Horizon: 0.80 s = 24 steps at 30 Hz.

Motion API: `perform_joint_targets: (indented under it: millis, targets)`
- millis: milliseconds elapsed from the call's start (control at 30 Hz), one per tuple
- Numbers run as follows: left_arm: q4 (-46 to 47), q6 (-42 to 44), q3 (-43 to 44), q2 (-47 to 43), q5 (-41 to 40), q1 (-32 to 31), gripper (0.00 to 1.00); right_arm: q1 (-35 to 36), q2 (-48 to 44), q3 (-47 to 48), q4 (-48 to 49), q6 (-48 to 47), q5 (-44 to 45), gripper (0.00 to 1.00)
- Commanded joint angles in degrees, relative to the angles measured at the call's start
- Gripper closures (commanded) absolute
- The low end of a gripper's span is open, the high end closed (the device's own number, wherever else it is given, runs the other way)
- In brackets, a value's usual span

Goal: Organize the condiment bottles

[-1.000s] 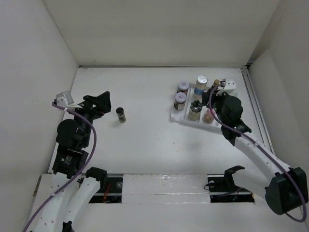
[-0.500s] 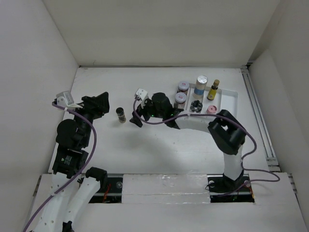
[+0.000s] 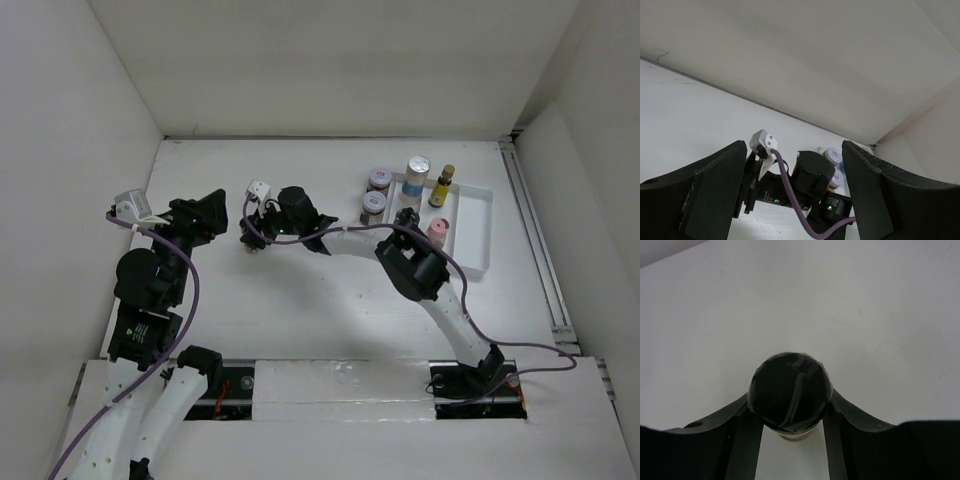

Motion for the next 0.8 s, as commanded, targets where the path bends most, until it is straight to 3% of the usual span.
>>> perform_joint_targets:
  millis: [0,33,100,133,267,367,467,533,600,767]
  targets:
    - [2.48,0.56,-0.28,-0.4,0.64,0.12,0.27,0.04,-7.1,-2.47,10.71,5.51,-3.52,0.68]
    - [2.48,0.56,-0.28,0.12,0.64,0.12,0.27,0.03,-9.76,-5.3,17.27,7.79,-4.05,0.68]
    - [2.48,0.56,-0.28,0.12,1.25,0.12,0.27,-2.07,-15.73,-13.1,21.62,8.51,-4.93,0.7]
    - [2.48,0.56,-0.28,0.12,1.26,0.12,0.27,-2.77,-22.63,-15.94,24.95,9.3,-5.63,0.7]
    - [2.48,0.56,-0.28,1.27,1.96,0.12,0.21,-8.04,-41.91,-30.62,29.72,8.7,-3.45,0.7]
    - [3.0,1.18,-0.28,1.88,4.33,0.12,0.17,-14.37,-57.17,-40.9,24.23,4.67,4.62,0.7]
    - [3.01,1.18,-0.28,2.93,4.86,0.12,0.15,-21.48,-68.97,-48.45,16.57,1.67,22.09,0.71]
    - [3.01,1.18,-0.28,2.94,6.09,0.12,0.12,-28.05,-72.78,-51.46,11.38,1.66,33.49,0.72]
    - [3.53,1.18,-0.28,3.55,6.62,0.12,0.1,-32.99,-76.12,-55.07,7.69,4.19,38.2,0.72]
    - [3.53,1.7,-0.28,5.48,9.43,0.12,0.01,-48.01,-72.11,-58.16,8.2,6.13,37.0,0.71]
